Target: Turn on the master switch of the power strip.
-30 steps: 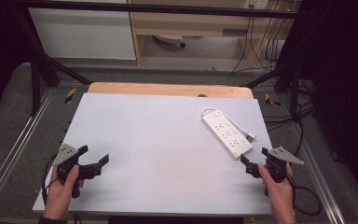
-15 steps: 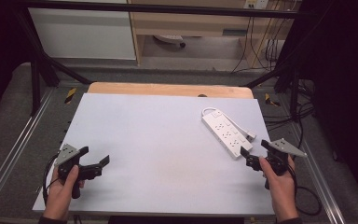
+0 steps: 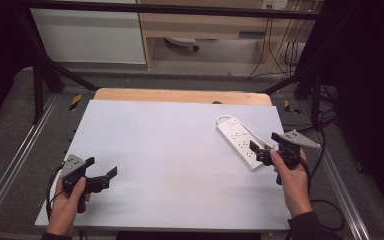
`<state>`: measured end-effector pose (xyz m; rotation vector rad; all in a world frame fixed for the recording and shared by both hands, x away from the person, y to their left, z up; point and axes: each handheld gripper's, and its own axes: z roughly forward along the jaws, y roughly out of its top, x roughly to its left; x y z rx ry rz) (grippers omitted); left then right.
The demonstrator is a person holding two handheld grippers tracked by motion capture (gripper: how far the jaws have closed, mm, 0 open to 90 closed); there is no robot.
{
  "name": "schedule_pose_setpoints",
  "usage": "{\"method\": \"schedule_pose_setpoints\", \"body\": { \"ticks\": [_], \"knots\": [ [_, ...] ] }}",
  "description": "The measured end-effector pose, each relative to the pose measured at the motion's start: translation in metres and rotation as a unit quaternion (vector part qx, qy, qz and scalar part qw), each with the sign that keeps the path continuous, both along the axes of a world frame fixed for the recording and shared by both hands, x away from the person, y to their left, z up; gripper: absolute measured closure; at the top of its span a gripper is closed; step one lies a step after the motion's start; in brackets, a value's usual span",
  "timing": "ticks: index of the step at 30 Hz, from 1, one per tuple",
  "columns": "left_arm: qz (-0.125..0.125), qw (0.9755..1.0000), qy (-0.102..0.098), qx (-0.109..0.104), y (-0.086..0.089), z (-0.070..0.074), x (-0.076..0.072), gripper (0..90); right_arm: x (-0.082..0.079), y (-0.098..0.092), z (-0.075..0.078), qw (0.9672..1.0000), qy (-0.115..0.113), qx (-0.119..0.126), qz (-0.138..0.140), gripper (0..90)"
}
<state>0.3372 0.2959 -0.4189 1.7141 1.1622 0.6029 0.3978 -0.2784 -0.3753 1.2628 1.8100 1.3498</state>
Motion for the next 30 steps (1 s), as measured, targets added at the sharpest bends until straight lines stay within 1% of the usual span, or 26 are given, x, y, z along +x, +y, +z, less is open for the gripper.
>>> {"method": "schedule_pose_setpoints", "body": {
  "ticks": [6,12,15,18,20,22,27,30],
  "knots": [
    [-0.001,1.0000,-0.002,0.003,0.000,0.000,0.000,5.4,0.012,0.006,0.004,0.9999,0.011,-0.004,-0.006,4.6],
    [-0.002,1.0000,0.001,0.002,-0.001,0.000,0.000,5.4,0.023,0.008,0.011,0.9999,0.009,-0.003,-0.010,5.0],
    [-0.006,1.0000,0.003,0.003,-0.001,0.000,0.000,5.4,0.029,0.008,0.013,1.0000,0.006,0.001,-0.006,6.0],
    [-0.006,1.0000,0.003,0.004,-0.001,0.000,0.000,5.4,0.035,0.008,0.016,0.9999,0.004,-0.001,-0.012,6.2],
    [-0.006,1.0000,0.003,0.004,-0.001,-0.001,0.000,5.4,0.039,0.008,0.018,0.9998,0.003,-0.005,-0.017,6.7],
    [-0.006,1.0000,0.003,0.004,-0.002,-0.001,0.000,5.4,0.044,0.008,0.020,0.9997,0.003,-0.011,-0.021,9.7],
    [-0.009,0.9999,0.005,0.007,-0.002,-0.001,0.000,5.4,0.058,0.010,0.025,0.9994,0.001,-0.019,-0.030,9.5],
    [-0.007,0.9999,0.005,0.006,-0.002,-0.001,0.000,5.4,0.066,0.010,0.026,0.9991,0.004,-0.022,-0.035,8.7]
  ]
}}
